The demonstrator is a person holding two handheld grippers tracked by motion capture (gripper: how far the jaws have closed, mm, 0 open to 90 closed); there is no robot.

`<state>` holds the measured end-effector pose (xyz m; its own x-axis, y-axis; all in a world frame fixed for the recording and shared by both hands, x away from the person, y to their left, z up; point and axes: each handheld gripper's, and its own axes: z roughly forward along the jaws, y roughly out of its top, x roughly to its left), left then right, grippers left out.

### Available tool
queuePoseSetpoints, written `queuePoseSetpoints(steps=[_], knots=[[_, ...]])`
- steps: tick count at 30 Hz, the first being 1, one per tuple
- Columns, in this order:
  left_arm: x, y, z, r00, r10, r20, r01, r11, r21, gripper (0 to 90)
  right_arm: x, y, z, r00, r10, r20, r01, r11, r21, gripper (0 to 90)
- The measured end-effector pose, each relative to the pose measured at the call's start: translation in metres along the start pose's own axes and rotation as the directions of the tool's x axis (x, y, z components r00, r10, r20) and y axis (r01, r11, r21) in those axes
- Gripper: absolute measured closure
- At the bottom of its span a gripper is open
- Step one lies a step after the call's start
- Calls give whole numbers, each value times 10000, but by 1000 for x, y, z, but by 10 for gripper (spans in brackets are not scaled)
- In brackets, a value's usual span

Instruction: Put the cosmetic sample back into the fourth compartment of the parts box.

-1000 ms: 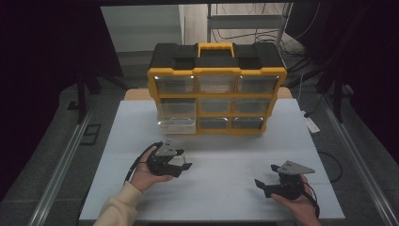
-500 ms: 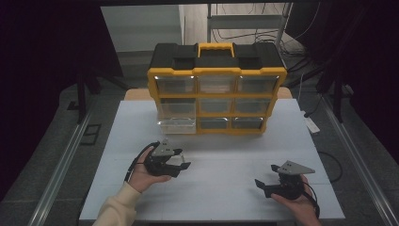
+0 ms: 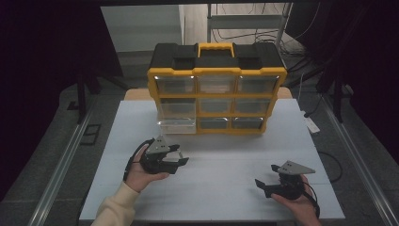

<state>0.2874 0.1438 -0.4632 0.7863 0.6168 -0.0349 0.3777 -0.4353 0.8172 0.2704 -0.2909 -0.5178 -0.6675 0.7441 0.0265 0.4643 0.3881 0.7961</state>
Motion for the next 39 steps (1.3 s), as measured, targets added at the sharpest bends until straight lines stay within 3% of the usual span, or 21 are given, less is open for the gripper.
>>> queuePoseSetpoints(steps=[22, 32, 39], knots=[[-6, 22, -28, 9998, -158, -124, 144, 9942, -1062, 401, 0, 0, 0, 10000, 0, -1, 0, 10000, -8, 130], [-5, 44, -40, 9993, -308, -205, 270, 9859, -1653, 401, -1, -1, 0, 10000, 64, 63, -63, 10000, -50, 130], [-3, 56, -48, 9994, -281, -202, 242, 9847, -1723, 401, -1, -1, 0, 9999, 87, 67, -87, 10000, -21, 130]])
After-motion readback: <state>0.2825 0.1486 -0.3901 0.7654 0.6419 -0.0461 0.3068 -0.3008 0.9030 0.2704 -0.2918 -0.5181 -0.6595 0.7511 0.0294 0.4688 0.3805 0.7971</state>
